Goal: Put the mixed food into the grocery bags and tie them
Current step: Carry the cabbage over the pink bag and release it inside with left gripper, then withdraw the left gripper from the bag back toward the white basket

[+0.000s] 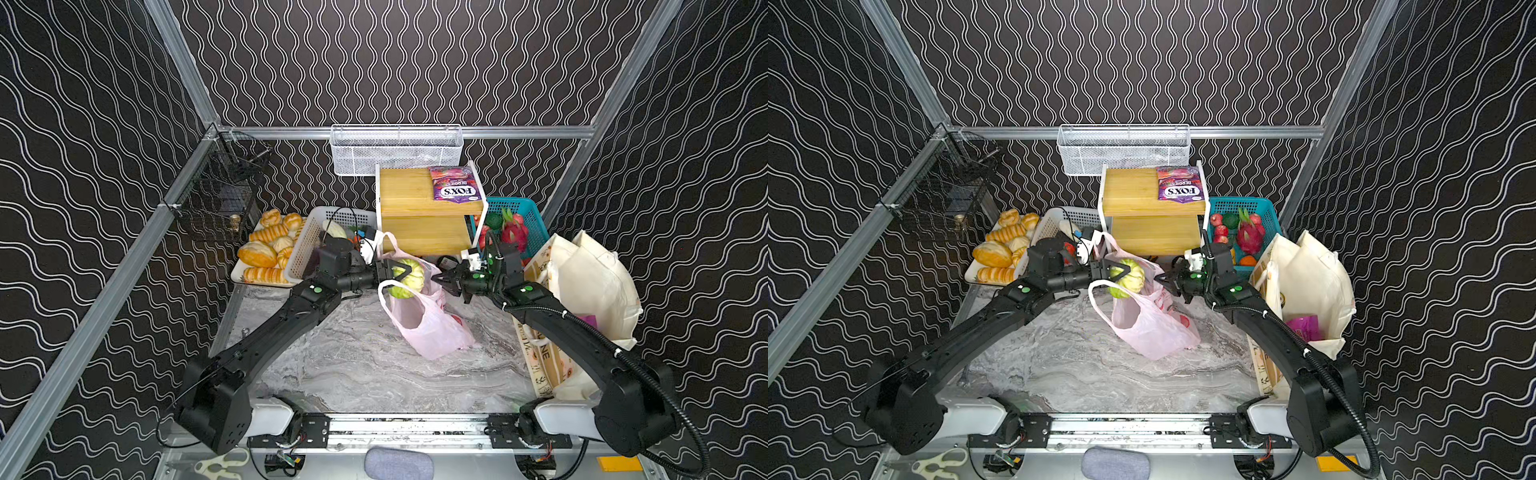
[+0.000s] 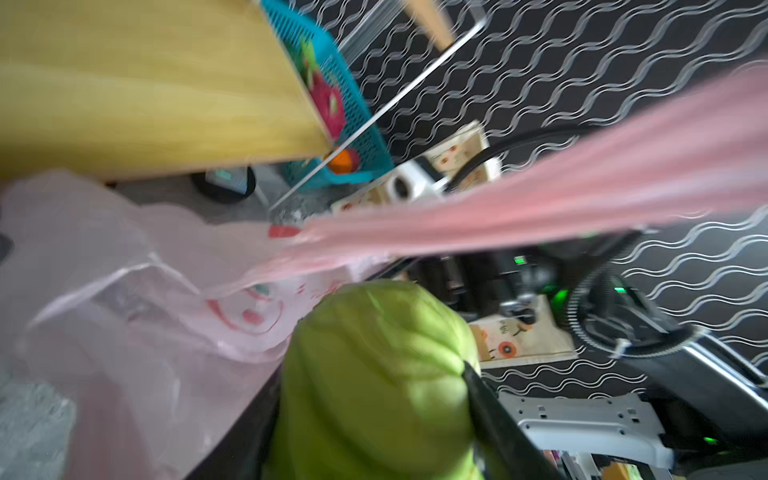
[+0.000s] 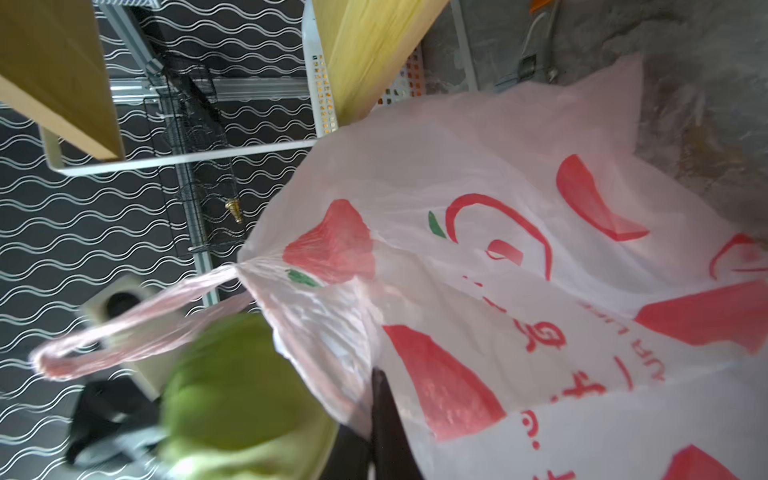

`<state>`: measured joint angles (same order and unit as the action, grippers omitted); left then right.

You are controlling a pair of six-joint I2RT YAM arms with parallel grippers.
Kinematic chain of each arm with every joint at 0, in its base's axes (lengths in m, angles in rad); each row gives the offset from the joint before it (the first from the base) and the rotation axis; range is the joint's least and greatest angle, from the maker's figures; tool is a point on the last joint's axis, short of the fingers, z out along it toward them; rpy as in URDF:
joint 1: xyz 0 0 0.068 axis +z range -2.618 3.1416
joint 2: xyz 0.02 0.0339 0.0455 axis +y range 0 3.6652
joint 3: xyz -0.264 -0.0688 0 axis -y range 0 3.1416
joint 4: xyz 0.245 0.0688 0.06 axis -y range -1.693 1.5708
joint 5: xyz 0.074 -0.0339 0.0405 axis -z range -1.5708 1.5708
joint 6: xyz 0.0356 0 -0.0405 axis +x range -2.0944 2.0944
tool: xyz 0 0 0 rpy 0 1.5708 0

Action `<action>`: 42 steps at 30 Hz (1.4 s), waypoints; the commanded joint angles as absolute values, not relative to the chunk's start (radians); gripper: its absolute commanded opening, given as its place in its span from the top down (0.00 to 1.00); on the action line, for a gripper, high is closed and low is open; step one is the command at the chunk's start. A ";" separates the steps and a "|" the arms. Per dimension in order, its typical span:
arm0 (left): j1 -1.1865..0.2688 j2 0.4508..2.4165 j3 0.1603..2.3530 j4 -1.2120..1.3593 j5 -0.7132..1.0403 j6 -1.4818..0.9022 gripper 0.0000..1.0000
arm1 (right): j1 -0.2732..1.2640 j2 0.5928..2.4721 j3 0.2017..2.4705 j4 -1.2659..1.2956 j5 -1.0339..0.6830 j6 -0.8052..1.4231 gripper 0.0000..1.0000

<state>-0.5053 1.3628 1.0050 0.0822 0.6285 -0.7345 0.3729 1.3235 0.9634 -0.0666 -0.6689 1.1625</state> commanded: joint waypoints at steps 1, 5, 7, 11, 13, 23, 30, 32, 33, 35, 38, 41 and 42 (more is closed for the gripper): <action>-0.510 1.377 0.996 0.092 0.621 -0.726 0.45 | 0.373 1.307 0.963 0.045 -0.707 1.205 1.00; -0.515 1.396 1.018 0.019 0.551 -0.673 0.34 | 0.373 1.293 0.966 0.072 -0.717 1.221 1.00; -0.514 1.413 1.033 0.022 0.548 -0.670 0.30 | 0.371 1.292 0.963 0.092 -0.731 1.239 1.00; -0.514 1.438 1.078 -0.027 0.528 -0.637 0.16 | 0.370 1.283 0.967 0.110 -0.739 1.248 1.00; -0.514 1.423 1.080 -0.034 0.507 -0.621 0.11 | 0.366 1.277 0.967 0.109 -0.731 1.244 1.00; -0.514 1.361 1.078 -0.057 0.495 -0.540 0.01 | 0.322 1.262 0.854 0.346 -0.777 1.408 1.00; -0.514 1.340 1.083 -0.145 0.446 -0.486 0.06 | 0.306 1.248 0.836 0.245 -0.726 1.347 1.00; -0.515 1.317 1.067 -0.165 0.430 -0.479 0.07 | 0.302 1.239 0.834 0.179 -0.692 1.294 1.00; -0.515 1.299 1.058 -0.171 0.424 -0.470 0.07 | 0.299 1.234 0.833 0.137 -0.668 1.269 1.00; -0.514 1.280 1.052 -0.185 0.431 -0.451 0.07 | 0.296 1.222 0.826 0.086 -0.624 1.239 1.00; -0.516 1.286 1.096 -0.320 0.430 -0.344 0.07 | 0.293 1.207 0.825 0.055 -0.574 1.207 1.00; -0.522 1.220 1.077 -0.480 0.261 -0.230 0.01 | 0.291 1.193 0.839 0.036 -0.551 1.171 1.00; -0.523 1.186 1.058 -0.498 0.251 -0.186 0.01 | 0.292 1.188 0.843 0.026 -0.540 1.158 1.00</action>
